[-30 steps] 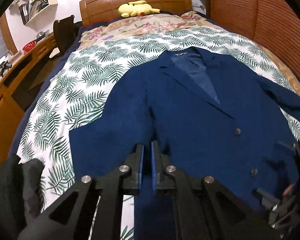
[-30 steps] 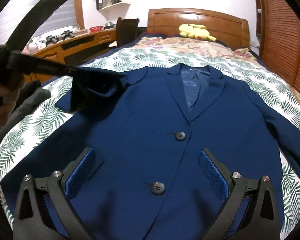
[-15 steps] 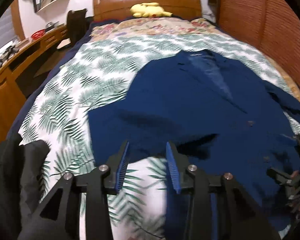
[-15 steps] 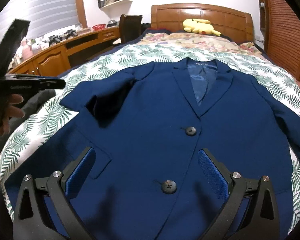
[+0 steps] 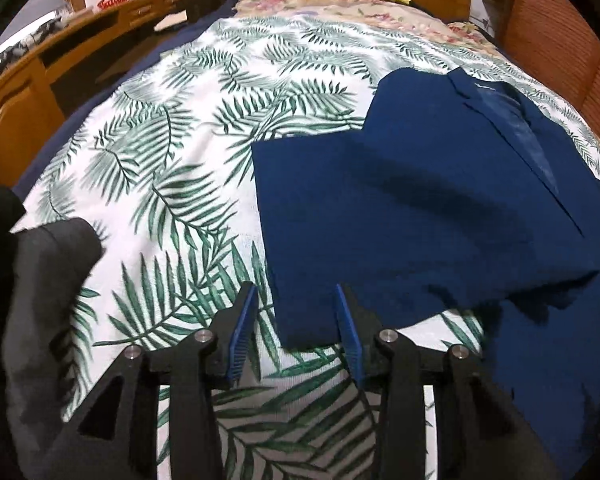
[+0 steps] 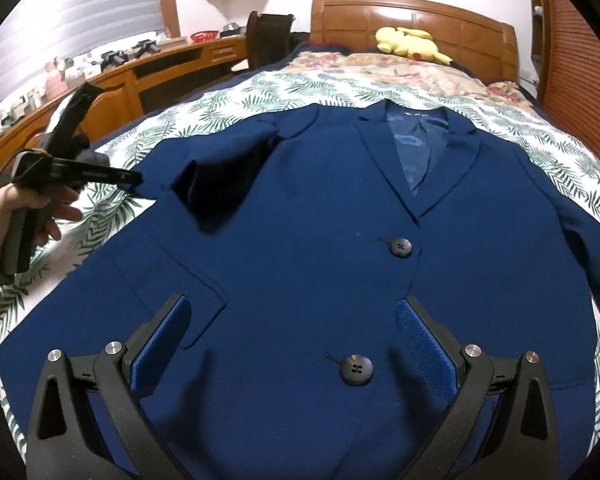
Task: Fold large clothes
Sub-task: 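Fold the held sleeve and side panel across the jacket body with the left gripper, then open the left gripper to release the folded sleeve and withdraw, then grasp the other jacket sleeve near its shoulder with the right gripper, then fold the held sleeve across the jacket body and open the right gripper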
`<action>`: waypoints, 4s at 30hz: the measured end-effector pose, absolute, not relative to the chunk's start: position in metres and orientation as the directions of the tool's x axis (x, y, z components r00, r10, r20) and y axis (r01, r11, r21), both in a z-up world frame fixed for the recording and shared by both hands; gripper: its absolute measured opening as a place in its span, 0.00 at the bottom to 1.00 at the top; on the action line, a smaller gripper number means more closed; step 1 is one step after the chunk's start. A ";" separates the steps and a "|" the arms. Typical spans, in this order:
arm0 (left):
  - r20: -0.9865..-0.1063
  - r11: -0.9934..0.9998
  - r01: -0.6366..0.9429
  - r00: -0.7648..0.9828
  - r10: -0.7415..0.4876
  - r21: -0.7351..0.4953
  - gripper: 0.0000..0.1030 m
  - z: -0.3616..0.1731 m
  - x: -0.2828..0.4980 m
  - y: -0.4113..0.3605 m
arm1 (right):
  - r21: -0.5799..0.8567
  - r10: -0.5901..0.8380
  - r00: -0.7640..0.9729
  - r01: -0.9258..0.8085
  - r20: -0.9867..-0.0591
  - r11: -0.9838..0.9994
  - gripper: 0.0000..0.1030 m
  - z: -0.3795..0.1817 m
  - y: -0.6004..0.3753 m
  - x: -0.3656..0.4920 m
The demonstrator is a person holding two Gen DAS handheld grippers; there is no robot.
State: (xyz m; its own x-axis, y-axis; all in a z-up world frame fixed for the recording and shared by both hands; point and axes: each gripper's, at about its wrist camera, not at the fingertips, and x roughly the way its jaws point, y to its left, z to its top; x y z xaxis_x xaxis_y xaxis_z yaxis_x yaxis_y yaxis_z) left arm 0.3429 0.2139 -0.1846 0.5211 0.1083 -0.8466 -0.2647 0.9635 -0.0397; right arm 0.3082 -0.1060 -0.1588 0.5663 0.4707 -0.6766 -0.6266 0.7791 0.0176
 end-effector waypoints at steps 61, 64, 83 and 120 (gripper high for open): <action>-0.639 0.965 0.257 0.735 -0.225 -0.044 0.32 -0.047 0.193 -0.033 | -0.021 0.362 0.757 -0.443 -0.544 0.896 0.91 -0.067 -0.237 0.235; -0.631 0.975 0.215 0.748 -0.206 -0.062 0.35 -0.056 0.180 -0.008 | -0.011 0.409 0.729 -0.495 -0.549 0.869 0.91 -0.070 -0.213 0.234; -0.611 0.993 -0.026 0.790 -0.049 -0.114 0.38 -0.090 0.129 0.124 | -0.058 0.472 0.557 -0.686 -0.683 0.725 0.88 -0.143 -0.081 0.240; -0.627 0.997 0.003 0.777 -0.051 -0.077 0.43 -0.102 0.168 0.083 | 0.021 0.511 0.653 -0.605 -0.560 0.796 0.06 -0.117 -0.138 0.248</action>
State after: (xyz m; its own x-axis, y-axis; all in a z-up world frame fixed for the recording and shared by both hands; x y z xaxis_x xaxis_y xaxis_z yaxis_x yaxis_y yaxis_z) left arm 0.1678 0.0832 -0.1018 0.7773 -0.0506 -0.6271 0.0029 0.9970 -0.0768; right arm 0.2480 -0.1376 -0.1167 0.6525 0.5108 -0.5597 -0.6049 0.7960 0.0213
